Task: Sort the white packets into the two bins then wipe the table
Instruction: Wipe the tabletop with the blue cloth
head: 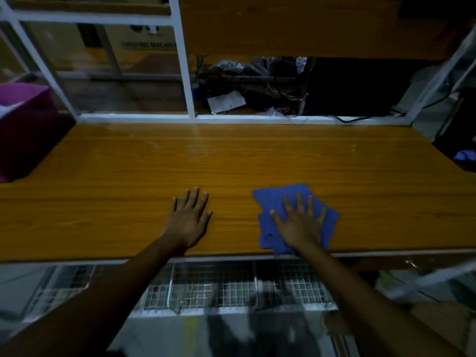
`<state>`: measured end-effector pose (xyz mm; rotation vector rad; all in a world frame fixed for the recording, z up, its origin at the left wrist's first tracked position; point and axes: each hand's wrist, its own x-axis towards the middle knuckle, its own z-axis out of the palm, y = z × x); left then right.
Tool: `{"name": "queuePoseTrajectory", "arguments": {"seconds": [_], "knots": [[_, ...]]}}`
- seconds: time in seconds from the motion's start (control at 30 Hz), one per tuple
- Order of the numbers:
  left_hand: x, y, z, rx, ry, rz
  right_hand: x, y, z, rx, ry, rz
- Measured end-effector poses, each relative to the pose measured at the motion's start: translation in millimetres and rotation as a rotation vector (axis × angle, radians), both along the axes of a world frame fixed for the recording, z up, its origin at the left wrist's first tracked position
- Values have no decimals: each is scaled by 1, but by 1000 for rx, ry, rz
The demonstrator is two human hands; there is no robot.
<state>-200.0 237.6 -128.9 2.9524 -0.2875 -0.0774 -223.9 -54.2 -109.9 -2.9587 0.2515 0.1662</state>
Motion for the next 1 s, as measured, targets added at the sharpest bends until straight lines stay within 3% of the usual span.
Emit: {"name": "queuePoseTrajectory", "arguments": {"seconds": [0.1,0.23,0.33,0.43,0.57,0.7,0.77,0.87,1.0], "knots": [[-21,-1,-1,-35,-30,157,-26,34,-3,-1,10,279],[-45,12,-3,-13,-4,251,-26,-3,-3,-26,27,547],[-51,19,-1,-14,6,261,-14,-26,-3,-37,-14,268],[-51,17,-1,18,3,291,-15,10,-6,10,-69,-27],[-50,24,2,37,-27,247,-31,77,-13,3,-100,286],[-39,63,15,40,-106,48,-19,80,-11,27,-95,567],[-33,78,16,47,-135,-9,-4,82,-8,20,-81,507],[-18,76,9,-13,-116,155,23,109,-9,31,-91,222],[22,84,3,-44,-37,222,65,145,-8,29,-68,300]]}}
